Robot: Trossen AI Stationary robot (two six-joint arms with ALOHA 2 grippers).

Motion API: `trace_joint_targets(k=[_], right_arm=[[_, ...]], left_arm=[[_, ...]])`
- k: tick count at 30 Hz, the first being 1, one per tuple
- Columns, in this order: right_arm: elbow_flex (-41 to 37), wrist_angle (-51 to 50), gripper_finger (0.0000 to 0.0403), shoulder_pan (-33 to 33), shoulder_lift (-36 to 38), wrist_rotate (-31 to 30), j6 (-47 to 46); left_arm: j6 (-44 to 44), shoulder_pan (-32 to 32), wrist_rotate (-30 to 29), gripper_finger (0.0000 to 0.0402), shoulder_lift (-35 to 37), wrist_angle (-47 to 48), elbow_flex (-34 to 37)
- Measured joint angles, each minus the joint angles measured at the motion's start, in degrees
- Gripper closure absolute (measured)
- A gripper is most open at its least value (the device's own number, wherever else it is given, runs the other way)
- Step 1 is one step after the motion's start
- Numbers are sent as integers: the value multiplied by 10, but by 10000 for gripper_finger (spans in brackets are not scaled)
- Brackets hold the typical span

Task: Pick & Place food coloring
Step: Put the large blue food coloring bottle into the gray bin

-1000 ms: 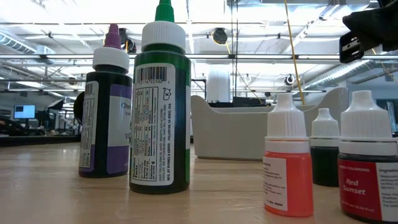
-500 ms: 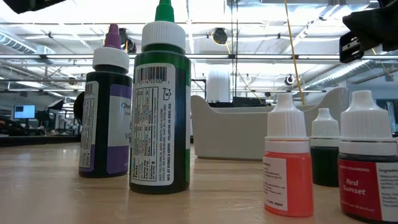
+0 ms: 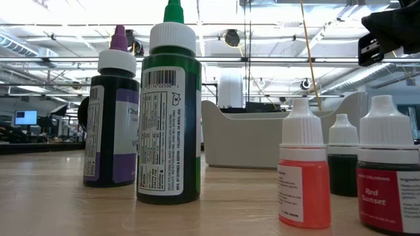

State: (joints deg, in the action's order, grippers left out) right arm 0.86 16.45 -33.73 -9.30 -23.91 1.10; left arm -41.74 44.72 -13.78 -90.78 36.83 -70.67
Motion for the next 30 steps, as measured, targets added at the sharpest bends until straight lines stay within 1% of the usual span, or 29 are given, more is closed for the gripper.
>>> trace_joint_targets(k=[4, 7, 14, 23, 30], right_arm=[[0, 0, 403, 0, 0, 0, 0], [0, 0, 403, 0, 0, 0, 0], [0, 0, 403, 0, 0, 0, 0], [0, 0, 403, 0, 0, 0, 0], [0, 0, 403, 0, 0, 0, 0]], left_arm=[[-1, 4, -13, 92, 0, -9, 10], [-9, 4, -11, 92, 0, -22, 29], [-2, 4, 8, 91, 0, -110, 81], [-32, 13, 9, 92, 0, -122, 113], [-32, 19, 0, 92, 0, -204, 156]])
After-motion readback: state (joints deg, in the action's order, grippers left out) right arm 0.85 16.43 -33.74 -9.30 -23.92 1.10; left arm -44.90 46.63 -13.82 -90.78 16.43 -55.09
